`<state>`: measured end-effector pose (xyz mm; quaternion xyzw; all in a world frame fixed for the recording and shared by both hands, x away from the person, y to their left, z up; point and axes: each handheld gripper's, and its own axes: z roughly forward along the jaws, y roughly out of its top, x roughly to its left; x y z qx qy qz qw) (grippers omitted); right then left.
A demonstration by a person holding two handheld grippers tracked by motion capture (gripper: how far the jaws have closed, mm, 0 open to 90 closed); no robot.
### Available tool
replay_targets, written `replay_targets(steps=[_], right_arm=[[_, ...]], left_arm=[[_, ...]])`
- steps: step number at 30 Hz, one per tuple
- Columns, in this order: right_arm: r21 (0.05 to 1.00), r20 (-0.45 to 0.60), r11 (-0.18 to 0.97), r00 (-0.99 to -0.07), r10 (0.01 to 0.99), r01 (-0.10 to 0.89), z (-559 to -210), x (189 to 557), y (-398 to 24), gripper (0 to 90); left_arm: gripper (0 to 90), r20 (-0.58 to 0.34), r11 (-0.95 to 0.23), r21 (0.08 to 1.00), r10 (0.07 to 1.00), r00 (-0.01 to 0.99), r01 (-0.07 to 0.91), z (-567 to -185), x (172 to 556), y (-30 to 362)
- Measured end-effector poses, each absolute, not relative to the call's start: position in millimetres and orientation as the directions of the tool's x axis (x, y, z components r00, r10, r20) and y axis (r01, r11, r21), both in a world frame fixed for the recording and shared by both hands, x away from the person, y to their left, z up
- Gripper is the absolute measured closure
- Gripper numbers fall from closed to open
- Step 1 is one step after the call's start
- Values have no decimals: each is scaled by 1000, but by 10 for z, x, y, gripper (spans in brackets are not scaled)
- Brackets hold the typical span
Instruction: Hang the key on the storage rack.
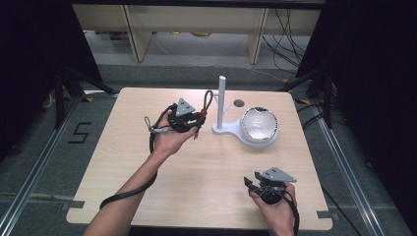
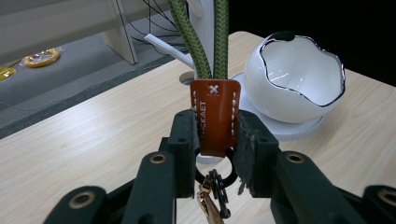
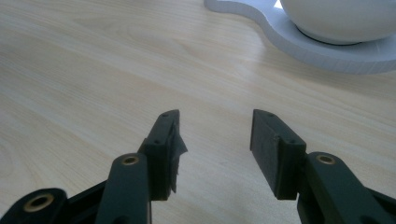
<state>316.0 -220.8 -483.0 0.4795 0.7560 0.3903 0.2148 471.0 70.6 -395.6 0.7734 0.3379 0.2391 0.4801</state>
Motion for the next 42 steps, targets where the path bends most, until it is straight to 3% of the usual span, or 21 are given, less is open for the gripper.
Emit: replay_targets(steps=[42], right_arm=[[793, 98, 194, -435, 895, 578, -4848, 3152, -2191, 534]], left_arm=[[682, 6, -322, 874, 755, 656, 363, -4145, 4954, 475]])
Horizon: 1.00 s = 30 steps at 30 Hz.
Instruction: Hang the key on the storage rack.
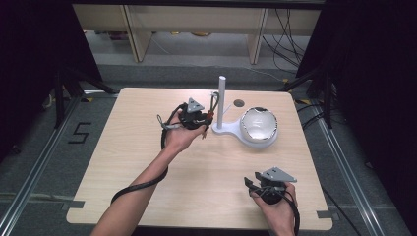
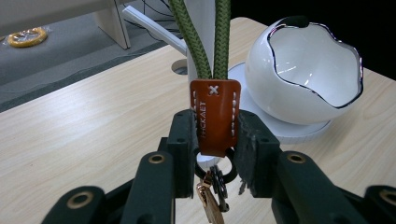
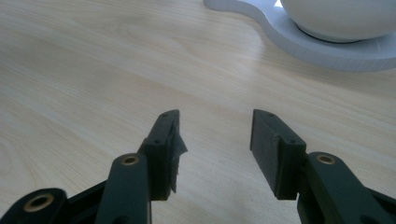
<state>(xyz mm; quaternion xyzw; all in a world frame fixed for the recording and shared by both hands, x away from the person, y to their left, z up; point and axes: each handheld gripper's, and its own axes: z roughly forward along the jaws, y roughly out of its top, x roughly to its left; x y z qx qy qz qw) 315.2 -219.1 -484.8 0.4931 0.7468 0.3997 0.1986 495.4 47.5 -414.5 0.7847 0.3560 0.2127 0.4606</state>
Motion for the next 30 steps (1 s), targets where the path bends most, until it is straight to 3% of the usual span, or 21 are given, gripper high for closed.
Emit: replay_targets(steps=[19, 22, 26, 30], right_arm=[[794, 104, 190, -436, 894, 578, -4850, 3150, -2202, 533], [796, 43, 236, -441, 897, 558, -4829, 3153, -2239, 533], [781, 90, 201, -426, 900, 591, -4827, 3134, -2213, 533], [798, 63, 220, -441, 895, 561, -4840, 3156, -2229, 532]], left_arm=[[644, 38, -360, 866, 739, 672, 347, -4196, 4935, 430], [637, 37, -360, 867, 737, 675, 345, -4207, 4895, 457], [627, 31, -358, 867, 733, 679, 347, -4225, 4809, 518], [581, 45, -368, 867, 728, 684, 335, -4239, 4712, 620]])
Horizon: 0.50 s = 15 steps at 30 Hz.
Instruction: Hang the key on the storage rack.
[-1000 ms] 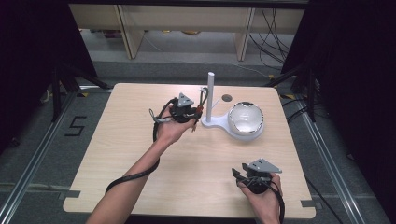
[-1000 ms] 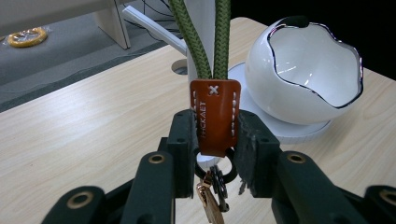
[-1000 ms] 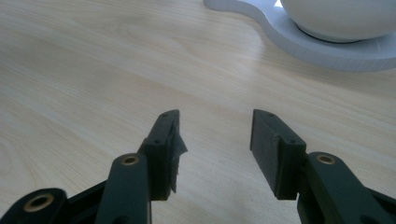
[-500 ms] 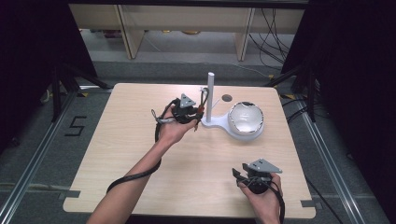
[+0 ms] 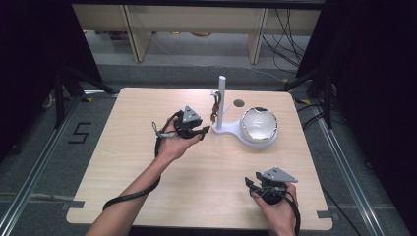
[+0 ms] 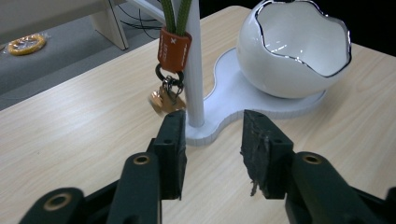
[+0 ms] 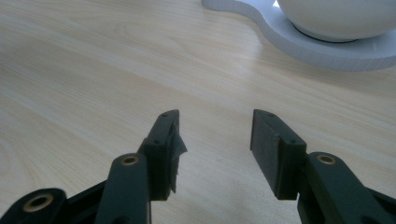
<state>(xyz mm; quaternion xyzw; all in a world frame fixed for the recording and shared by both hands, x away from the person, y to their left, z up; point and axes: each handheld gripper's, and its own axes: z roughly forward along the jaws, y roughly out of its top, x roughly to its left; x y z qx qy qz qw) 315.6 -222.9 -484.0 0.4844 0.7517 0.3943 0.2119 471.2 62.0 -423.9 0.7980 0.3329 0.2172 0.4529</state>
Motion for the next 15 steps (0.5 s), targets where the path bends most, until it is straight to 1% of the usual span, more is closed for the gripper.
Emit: replay_targets(steps=[1, 2, 3, 4, 5, 7, 15], right_arm=[[798, 63, 220, -441, 895, 561, -4840, 3156, -2229, 532], [789, 82, 200, -422, 903, 581, -4836, 3139, -2211, 532], [799, 49, 231, -443, 895, 555, -4839, 3159, -2233, 532], [793, 96, 192, -430, 898, 578, -4852, 3147, -2197, 532], [796, 80, 214, -448, 890, 566, -4855, 3164, -2217, 531], [787, 67, 226, -444, 894, 574, -4843, 3153, -2217, 531], [784, 69, 224, -440, 895, 578, -4846, 3154, -2213, 529]], left_arm=[[581, 40, -356, 874, 730, 682, 330, -4251, 4683, 641], [574, 49, -362, 875, 726, 686, 321, -4262, 4647, 681], [563, 55, -366, 875, 726, 686, 317, -4270, 4616, 715], [550, 81, -384, 879, 706, 703, 284, -4276, 4590, 784], [544, 81, -384, 879, 706, 703, 284, -4276, 4590, 784], [531, 61, -363, 883, 717, 695, 297, -4295, 4476, 878], [488, 49, -337, 894, 728, 684, 294, -4339, 4213, 1114]])
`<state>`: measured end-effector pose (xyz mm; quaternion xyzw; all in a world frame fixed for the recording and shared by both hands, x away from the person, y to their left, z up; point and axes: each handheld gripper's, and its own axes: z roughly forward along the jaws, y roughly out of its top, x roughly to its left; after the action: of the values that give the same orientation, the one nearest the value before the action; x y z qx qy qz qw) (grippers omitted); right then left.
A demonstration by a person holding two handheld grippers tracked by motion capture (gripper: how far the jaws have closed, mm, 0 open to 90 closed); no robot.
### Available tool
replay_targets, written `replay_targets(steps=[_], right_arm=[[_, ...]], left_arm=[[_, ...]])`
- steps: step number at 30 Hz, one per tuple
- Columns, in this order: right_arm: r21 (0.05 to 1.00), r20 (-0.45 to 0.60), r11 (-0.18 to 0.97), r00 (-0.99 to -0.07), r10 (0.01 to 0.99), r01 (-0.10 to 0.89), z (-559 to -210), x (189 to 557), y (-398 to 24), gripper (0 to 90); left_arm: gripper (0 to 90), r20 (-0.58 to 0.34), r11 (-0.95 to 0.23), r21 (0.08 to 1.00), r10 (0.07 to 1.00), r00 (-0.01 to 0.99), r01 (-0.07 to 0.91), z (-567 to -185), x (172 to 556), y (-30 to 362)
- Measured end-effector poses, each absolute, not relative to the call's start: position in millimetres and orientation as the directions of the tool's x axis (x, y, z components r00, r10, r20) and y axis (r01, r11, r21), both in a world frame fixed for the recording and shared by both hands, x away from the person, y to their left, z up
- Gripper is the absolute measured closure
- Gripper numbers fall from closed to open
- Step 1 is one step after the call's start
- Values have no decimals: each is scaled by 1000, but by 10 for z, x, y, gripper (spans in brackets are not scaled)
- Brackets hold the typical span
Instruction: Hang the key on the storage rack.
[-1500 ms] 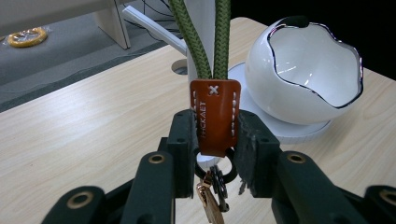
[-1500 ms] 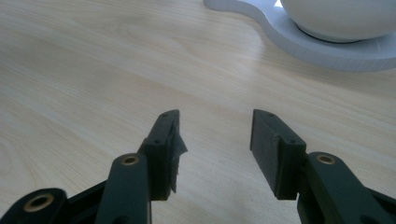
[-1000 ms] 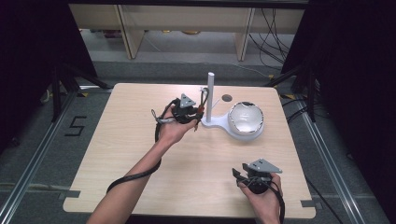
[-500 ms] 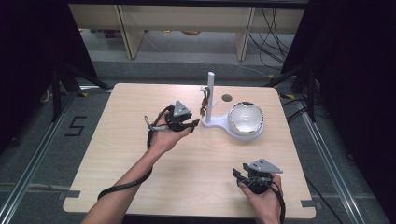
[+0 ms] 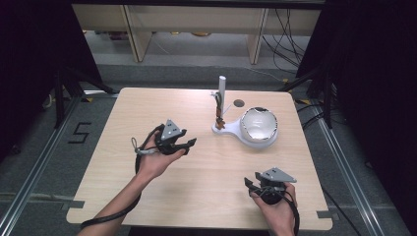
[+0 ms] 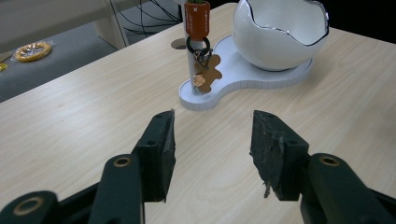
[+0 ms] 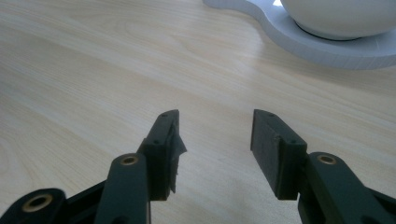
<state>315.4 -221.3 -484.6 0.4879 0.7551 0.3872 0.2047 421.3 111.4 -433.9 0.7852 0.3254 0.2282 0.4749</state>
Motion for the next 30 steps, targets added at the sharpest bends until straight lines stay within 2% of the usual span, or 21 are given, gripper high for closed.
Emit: replay_targets(steps=[4, 5, 13, 22, 30], right_arm=[[792, 52, 232, -441, 896, 565, -4851, 3159, -2215, 527], [783, 81, 204, -421, 903, 588, -4848, 3140, -2192, 527], [790, 48, 234, -438, 898, 566, -4858, 3152, -2204, 523], [786, 68, 229, -448, 891, 574, -4883, 3157, -2190, 519], [785, 45, 245, -447, 893, 569, -4890, 3154, -2185, 518]], left_arm=[[465, 58, -339, 895, 734, 677, 290, -4376, 4063, 1252], [461, 56, -337, 894, 739, 672, 296, -4388, 4027, 1287], [448, 46, -316, 894, 770, 637, 317, -4549, 3781, 1577], [429, 3, -265, 897, 803, 596, 353, -4930, 3490, 1883], [420, 17, -245, 908, 833, 554, 341, -5179, 3332, 2045]])
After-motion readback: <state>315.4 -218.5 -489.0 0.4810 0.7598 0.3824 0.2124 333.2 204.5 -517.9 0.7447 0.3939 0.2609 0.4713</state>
